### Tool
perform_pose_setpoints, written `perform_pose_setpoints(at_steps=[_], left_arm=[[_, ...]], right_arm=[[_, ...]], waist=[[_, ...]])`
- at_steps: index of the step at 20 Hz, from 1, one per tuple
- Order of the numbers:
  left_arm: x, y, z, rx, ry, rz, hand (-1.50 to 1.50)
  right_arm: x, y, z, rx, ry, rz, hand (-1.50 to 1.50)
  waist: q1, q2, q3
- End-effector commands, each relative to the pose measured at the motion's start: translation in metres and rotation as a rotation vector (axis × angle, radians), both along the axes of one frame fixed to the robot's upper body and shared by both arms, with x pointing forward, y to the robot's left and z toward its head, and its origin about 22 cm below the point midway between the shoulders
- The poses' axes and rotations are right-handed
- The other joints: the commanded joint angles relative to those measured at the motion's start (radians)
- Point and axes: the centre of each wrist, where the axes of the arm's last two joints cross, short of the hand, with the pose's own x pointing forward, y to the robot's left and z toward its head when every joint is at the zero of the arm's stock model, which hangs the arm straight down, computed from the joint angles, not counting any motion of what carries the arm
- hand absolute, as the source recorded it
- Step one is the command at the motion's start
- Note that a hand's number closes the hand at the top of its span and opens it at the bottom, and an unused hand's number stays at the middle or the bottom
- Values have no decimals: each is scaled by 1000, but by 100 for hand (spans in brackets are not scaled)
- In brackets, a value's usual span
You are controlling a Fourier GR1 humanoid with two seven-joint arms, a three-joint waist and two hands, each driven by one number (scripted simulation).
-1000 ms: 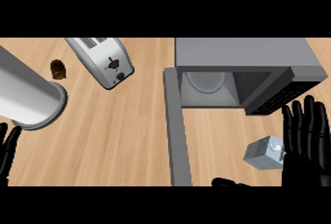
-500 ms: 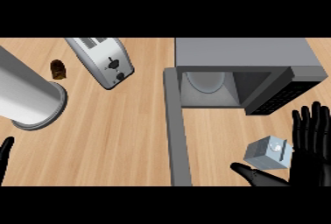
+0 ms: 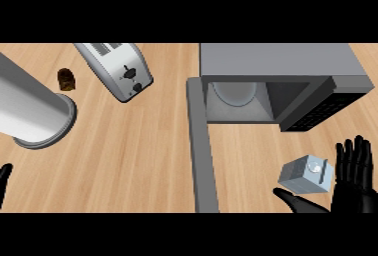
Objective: Pick up the milk, place it into the microwave and close the microwave
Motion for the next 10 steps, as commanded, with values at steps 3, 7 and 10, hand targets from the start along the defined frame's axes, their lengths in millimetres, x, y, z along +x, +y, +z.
perform_pose_setpoints(at_steps=[3,7,10], left_arm=[[-3,0,-2,10,-3,-1,-150],[-13,4,-13,-5,13,11,-150],[-14,-1,-2,-15,5,-16,-150]], right_arm=[[-16,-21,-29,-13,32,-13,-150],[-27,-38,-50,-1,14,-4,-150],[-7,-45,-67,-19,34,6,-150]], waist=[[-1,0,0],[1,-1,0],[4,0,0]])
